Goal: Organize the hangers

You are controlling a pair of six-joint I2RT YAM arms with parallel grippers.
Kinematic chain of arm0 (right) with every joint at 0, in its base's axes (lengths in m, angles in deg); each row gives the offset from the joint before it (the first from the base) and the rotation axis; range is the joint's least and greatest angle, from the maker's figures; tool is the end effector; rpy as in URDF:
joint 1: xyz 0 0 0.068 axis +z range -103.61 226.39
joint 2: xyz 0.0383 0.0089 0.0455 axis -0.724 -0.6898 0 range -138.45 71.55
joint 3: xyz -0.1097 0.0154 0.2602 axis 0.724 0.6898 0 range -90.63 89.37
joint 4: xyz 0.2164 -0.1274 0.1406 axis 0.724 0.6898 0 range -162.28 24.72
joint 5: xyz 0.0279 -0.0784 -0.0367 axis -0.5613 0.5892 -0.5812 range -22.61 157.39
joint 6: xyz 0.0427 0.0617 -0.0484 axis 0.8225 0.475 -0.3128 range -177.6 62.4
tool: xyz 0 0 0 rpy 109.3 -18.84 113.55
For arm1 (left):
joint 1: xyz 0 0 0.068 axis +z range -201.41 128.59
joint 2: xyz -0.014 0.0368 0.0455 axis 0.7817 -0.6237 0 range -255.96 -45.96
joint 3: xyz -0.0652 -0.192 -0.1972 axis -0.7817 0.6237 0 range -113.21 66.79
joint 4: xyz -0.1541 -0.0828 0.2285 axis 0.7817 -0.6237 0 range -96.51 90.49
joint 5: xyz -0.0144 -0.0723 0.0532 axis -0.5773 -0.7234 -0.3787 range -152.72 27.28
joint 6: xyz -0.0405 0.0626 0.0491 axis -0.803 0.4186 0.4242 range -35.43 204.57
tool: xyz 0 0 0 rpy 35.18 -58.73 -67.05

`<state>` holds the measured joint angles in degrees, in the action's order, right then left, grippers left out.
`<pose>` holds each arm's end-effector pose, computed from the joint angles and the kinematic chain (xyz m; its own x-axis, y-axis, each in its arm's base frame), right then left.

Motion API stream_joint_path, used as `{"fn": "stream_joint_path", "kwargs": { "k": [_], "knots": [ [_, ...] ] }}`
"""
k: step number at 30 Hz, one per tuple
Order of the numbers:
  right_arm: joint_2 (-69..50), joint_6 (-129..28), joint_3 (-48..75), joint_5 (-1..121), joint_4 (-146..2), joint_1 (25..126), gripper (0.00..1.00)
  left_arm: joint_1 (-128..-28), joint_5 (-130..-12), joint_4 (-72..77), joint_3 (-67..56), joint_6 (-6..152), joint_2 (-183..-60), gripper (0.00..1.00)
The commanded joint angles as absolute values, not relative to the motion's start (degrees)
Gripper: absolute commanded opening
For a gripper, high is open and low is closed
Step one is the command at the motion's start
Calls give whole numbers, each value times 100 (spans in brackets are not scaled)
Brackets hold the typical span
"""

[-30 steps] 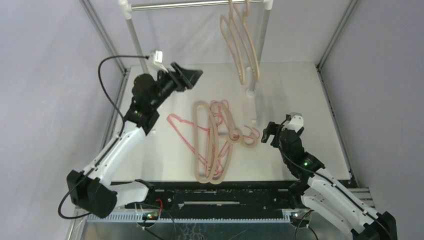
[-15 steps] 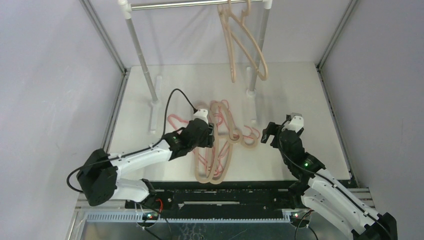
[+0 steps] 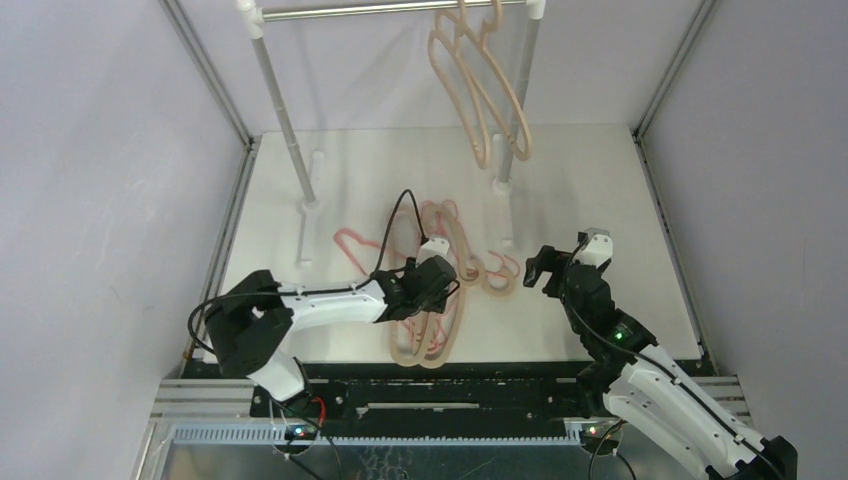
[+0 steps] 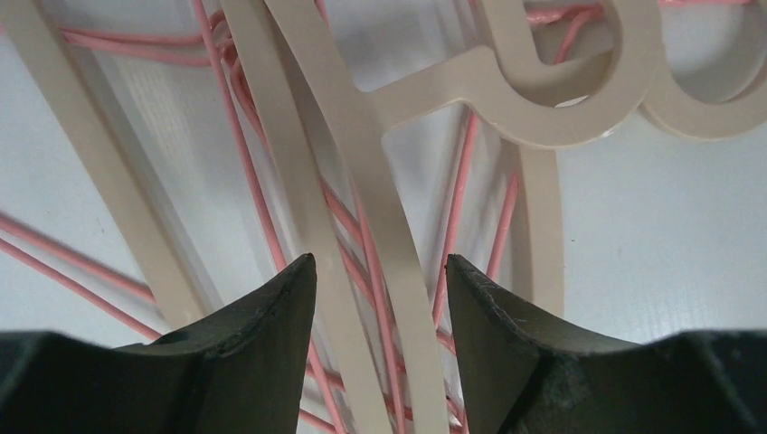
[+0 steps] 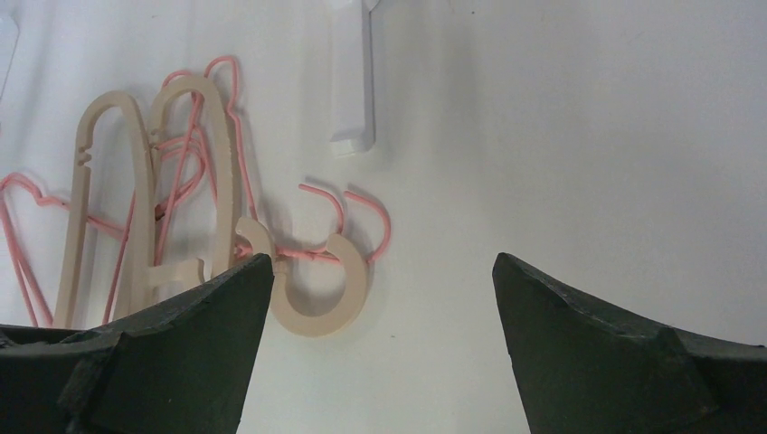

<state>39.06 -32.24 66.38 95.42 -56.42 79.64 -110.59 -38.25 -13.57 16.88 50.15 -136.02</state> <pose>0.1861 0.0774 0.2131 -0.3789 0.2037 -0.9027 0.0369 0.9780 0.2052 0.2094 -0.2864 0.1389 -0.7145 0.1935 -0.6723 0.3074 0.9501 -0.0533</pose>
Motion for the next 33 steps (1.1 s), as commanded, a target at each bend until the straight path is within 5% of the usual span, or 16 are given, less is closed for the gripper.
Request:
{"fn": "stream_joint_path", "kwargs": {
  "k": [1,29,33],
  "knots": [
    [4047,-3117,6664,9618,-5685,8004,100,-11090,-3661,-1251,1500,4849,-13685,59],
    [4033,-3097,6751,9618,-5772,7988,100,-11355,-3799,-1285,1124,4854,-14417,57],
    [4059,-3101,6746,9628,-5777,7980,100,-11355,-3665,-1410,1093,4804,-14567,40]
  ]
}}
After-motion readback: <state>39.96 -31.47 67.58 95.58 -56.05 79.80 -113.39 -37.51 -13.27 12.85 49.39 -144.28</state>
